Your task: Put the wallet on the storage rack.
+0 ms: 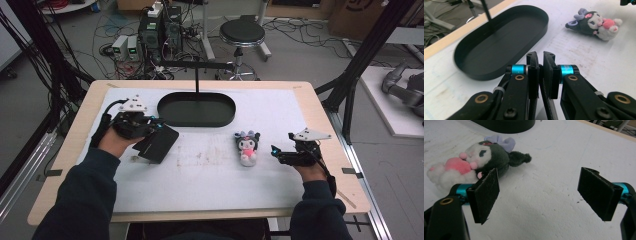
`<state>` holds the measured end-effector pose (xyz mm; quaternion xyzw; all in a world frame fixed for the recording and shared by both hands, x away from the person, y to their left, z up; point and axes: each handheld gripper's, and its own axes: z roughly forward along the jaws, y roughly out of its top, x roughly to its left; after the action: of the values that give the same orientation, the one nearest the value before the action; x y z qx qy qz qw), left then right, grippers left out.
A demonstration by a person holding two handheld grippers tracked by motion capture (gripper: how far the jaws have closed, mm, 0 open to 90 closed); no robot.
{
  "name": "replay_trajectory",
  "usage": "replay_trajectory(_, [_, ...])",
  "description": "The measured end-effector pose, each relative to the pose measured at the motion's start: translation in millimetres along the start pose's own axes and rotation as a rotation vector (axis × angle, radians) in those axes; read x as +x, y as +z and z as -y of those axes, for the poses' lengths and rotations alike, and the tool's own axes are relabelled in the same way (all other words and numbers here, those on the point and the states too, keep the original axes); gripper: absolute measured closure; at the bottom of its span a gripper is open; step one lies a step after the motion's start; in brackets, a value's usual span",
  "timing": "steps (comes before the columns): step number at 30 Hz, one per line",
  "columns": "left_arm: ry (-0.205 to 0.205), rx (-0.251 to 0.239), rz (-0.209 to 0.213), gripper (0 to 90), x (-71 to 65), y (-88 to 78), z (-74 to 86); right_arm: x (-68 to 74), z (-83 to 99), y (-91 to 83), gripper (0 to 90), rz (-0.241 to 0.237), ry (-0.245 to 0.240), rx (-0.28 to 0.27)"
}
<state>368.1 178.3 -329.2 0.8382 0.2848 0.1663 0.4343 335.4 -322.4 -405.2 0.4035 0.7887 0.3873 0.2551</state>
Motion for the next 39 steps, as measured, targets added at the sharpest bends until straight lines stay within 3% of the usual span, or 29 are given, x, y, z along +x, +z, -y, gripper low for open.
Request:
replay_trajectory(10, [0.007, 0.051, 0.03, 83.2, -13.9, 46.2, -11.0, -0.5, 0.0, -0.5, 18.0, -0.002, 0.001, -0.007])
replay_trajectory(22, [0.009, 0.094, 0.018, 82.8, -20.3, 71.5, -13.8, -0.8, 0.4, -2.0, 18.0, -0.004, 0.003, -0.008])
replay_trajectory(29, [-0.035, 0.074, 0.033, 79.8, -15.7, 71.0, -13.6, -1.5, 1.0, -2.1, 18.0, -0.002, 0.003, -0.009])
replay_trajectory(31, [-0.057, 0.061, 0.047, 63.3, -14.8, 70.9, -13.9, -1.5, 1.0, -1.9, 17.9, -0.005, 0.003, -0.008])
replay_trajectory(32, [-0.062, 0.052, 0.043, 63.3, -14.8, 70.1, -14.4, -1.5, 1.0, -1.9, 17.9, -0.005, 0.003, -0.008])
replay_trajectory(33, [-0.077, 0.022, 0.025, 50.9, -14.5, 66.2, -15.7, -1.6, 1.0, -1.8, 18.0, -0.005, 0.0, -0.009])
replay_trajectory(37, [-0.086, -0.024, -0.009, 42.1, -14.8, 54.8, -17.4, -1.6, 1.1, -1.9, 18.0, -0.004, 0.003, -0.006])
replay_trajectory(39, [-0.094, -0.084, -0.057, 39.1, -14.1, 40.4, -12.4, -1.6, 1.2, -1.8, 18.0, -0.005, 0.003, -0.004])
